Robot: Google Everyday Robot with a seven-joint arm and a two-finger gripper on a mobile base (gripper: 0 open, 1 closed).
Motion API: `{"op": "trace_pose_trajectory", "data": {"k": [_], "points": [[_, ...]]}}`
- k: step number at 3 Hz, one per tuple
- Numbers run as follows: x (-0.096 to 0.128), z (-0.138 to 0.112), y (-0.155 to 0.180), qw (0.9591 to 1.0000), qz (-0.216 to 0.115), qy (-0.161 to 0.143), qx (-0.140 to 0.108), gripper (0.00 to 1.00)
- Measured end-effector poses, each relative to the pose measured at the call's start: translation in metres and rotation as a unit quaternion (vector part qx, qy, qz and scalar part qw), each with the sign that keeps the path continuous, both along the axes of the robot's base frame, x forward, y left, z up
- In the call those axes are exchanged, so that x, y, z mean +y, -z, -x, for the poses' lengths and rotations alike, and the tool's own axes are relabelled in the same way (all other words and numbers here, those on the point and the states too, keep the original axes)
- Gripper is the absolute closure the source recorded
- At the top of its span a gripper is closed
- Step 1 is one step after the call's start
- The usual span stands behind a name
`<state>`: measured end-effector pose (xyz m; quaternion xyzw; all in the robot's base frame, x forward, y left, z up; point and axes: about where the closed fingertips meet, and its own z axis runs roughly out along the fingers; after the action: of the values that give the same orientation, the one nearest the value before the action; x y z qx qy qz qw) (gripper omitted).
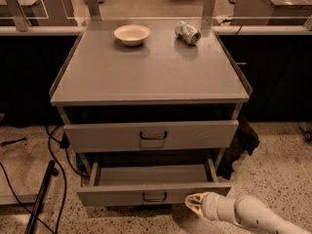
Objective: Close middle drawer
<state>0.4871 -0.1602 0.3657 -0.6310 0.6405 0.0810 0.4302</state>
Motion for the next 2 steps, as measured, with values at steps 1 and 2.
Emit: {"op": "trace_pose_trajectory", "data": {"k": [1, 2], "points": [[-0.001, -0.021, 0.0, 0.9997, 0.002, 0.01, -0.023, 1.0], [-0.002, -0.055, -0.001, 0.9987, 0.004, 0.023, -0.045, 1.0]]}}
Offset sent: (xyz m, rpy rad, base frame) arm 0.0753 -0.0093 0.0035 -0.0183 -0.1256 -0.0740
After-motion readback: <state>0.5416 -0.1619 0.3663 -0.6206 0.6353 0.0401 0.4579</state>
